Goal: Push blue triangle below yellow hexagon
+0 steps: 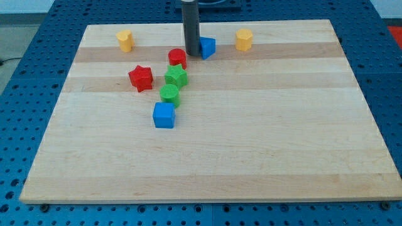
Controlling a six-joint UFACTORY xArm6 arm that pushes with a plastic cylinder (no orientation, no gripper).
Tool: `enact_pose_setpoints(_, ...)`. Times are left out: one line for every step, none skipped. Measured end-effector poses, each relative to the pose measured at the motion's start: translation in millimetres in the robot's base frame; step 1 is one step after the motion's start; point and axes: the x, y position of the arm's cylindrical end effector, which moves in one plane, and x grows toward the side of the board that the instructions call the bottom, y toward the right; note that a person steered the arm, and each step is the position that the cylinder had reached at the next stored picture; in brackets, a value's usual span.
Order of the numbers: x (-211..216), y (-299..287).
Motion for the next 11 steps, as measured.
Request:
enact_pose_setpoints(13.9,32.0)
enact_pose_setpoints(13.9,69.5)
enact_pose_setpoints(11.4,39.5)
enact_pose_setpoints(-3.2,-4.7)
enact_pose_setpoints(-20.7,-14.2)
enact_pose_setpoints(-45.4,-2.1)
enact_pose_setpoints(-37.8,12.3)
enact_pose_setpoints(2.4,49.4)
enact_pose_setpoints(20.4,88.2)
enact_pose_setpoints(21.0,91.0)
enact_pose_setpoints(13.2,78.4)
